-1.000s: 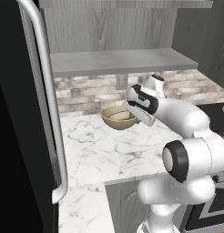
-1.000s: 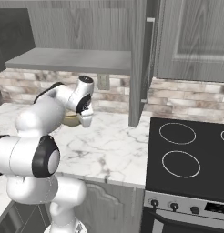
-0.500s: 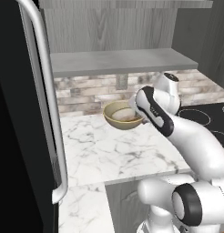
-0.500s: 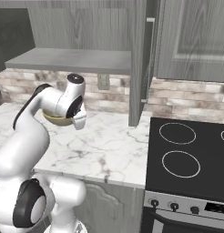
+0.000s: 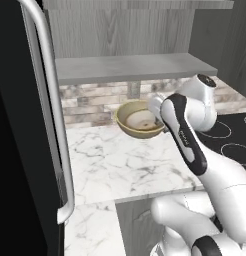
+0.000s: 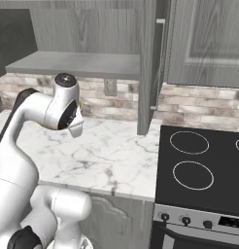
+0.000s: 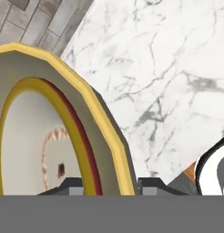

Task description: Pick up the bowls on the counter and stack them on top of one another in the open cabinet. Place the smaller bowl on top of the larger bowl.

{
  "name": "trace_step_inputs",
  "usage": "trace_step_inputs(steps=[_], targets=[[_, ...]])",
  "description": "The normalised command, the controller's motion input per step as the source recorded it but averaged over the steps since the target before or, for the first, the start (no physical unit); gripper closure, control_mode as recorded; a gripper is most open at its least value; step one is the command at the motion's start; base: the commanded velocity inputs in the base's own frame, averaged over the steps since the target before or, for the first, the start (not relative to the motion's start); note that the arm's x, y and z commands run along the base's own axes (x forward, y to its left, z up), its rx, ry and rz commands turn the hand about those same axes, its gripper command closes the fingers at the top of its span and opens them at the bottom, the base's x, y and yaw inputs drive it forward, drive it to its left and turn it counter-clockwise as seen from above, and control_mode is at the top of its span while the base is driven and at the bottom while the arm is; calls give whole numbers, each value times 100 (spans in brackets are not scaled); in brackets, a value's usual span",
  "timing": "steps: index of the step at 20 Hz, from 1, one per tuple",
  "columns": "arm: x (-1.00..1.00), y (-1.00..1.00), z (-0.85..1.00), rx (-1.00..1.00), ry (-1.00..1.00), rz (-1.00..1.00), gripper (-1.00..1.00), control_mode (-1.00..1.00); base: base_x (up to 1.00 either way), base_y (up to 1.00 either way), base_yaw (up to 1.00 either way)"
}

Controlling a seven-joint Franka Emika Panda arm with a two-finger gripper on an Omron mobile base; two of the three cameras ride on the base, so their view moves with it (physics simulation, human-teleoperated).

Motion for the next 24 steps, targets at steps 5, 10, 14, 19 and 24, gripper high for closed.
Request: trace_step_inputs(steps=[5, 10, 14, 19, 24], targets=[[-43, 0, 70, 1, -9, 0, 100, -100, 0, 0, 0], [-35, 0, 66, 5, -9, 0, 100, -100, 0, 0, 0], [-30, 0, 62, 9, -11, -3, 100, -100, 0, 0, 0], [-9, 0, 58, 6, -12, -5, 100, -100, 0, 0, 0], [-4, 0, 35, 3, -9, -5, 100, -100, 0, 0, 0]])
